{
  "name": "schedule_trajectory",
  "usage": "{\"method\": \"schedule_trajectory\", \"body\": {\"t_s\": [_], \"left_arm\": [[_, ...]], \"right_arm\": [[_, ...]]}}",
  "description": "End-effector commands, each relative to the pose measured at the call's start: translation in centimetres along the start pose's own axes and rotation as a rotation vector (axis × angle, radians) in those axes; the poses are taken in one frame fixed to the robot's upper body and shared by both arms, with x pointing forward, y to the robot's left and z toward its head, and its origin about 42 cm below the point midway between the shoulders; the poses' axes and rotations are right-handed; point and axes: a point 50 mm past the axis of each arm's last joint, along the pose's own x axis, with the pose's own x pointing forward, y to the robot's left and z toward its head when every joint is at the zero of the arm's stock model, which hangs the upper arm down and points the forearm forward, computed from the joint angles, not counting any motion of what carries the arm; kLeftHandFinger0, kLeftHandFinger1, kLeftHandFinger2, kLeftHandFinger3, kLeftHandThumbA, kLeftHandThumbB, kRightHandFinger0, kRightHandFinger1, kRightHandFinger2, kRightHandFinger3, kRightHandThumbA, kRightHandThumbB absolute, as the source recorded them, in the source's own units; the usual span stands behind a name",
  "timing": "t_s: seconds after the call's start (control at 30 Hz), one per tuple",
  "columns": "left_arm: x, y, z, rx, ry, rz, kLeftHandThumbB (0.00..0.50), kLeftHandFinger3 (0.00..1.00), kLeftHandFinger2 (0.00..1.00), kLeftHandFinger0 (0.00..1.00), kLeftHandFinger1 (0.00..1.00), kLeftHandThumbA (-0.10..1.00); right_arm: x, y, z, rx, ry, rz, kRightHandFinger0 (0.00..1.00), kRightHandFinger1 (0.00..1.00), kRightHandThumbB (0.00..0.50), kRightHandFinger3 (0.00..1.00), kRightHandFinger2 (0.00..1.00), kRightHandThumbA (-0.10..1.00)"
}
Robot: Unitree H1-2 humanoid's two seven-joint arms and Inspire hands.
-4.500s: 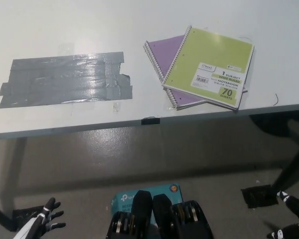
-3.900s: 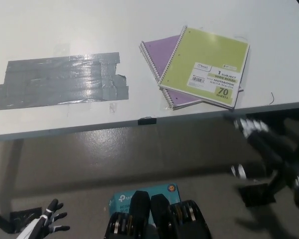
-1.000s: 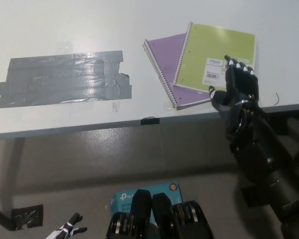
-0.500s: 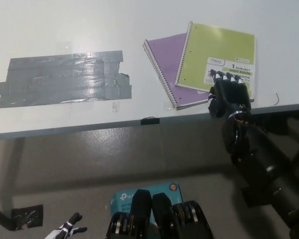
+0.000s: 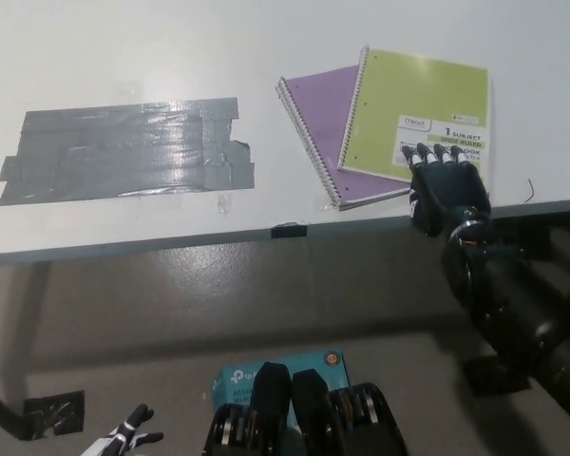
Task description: The robot uses its right hand to align two notebooks stacked together until they are fully overlapped
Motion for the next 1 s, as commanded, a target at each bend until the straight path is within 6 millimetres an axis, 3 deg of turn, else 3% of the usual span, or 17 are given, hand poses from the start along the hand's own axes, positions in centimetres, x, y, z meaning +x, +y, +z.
{"method": "schedule_trajectory", "body": {"t_s": [0.0, 0.13, 0.23, 0.3, 0.5, 0.8, 0.9, 0.97], "left_arm": [[-0.8, 0.3, 0.1, 0.0, 0.0, -0.02, 0.494, 1.0, 0.9, 0.77, 0.79, 1.0], [-0.8, 0.4, -0.2, 0.001, 0.011, -0.023, 0.5, 1.0, 0.93, 0.78, 0.8, 1.0], [-0.8, 0.4, -0.2, -0.003, 0.011, -0.02, 0.5, 1.0, 0.93, 0.78, 0.8, 1.0], [-0.8, 0.4, -0.4, -0.004, 0.015, -0.018, 0.5, 1.0, 0.93, 0.79, 0.8, 1.0], [-0.8, 0.4, -0.3, -0.006, 0.014, -0.027, 0.5, 1.0, 0.93, 0.86, 0.82, 1.0], [-0.8, 0.6, -0.1, -0.001, 0.008, -0.031, 0.5, 1.0, 0.9, 0.73, 0.78, 1.0], [-0.8, 0.8, 0.1, 0.017, 0.005, -0.037, 0.495, 1.0, 0.9, 0.72, 0.78, 1.0], [-0.7, 0.9, 0.2, 0.012, 0.003, -0.031, 0.5, 1.0, 0.89, 0.7, 0.76, 1.0]], "right_arm": [[-2.0, 5.4, 1.3, -0.043, -0.075, 0.208, 1.0, 1.0, 0.288, 1.0, 1.0, 1.0], [-2.8, 6.3, 2.8, -0.04, -0.113, 0.231, 1.0, 1.0, 0.272, 1.0, 1.0, 1.0], [-3.6, 7.0, 3.5, -0.049, -0.171, 0.227, 1.0, 1.0, 0.294, 1.0, 1.0, 1.0], [-3.9, 7.6, 3.2, -0.079, -0.187, 0.237, 1.0, 1.0, 0.335, 1.0, 1.0, 1.0], [-4.5, 8.9, 1.2, -0.061, -0.191, 0.245, 1.0, 1.0, 0.329, 1.0, 1.0, 1.0], [-4.2, 8.4, -2.9, -0.166, -0.187, 0.257, 1.0, 1.0, 0.334, 1.0, 1.0, 1.0], [-3.8, 7.9, -4.0, -0.247, -0.21, 0.276, 1.0, 1.0, 0.305, 1.0, 1.0, 1.0], [-3.5, 7.3, -4.7, -0.281, -0.232, 0.255, 1.0, 1.0, 0.321, 1.0, 1.0, 1.0]]}}
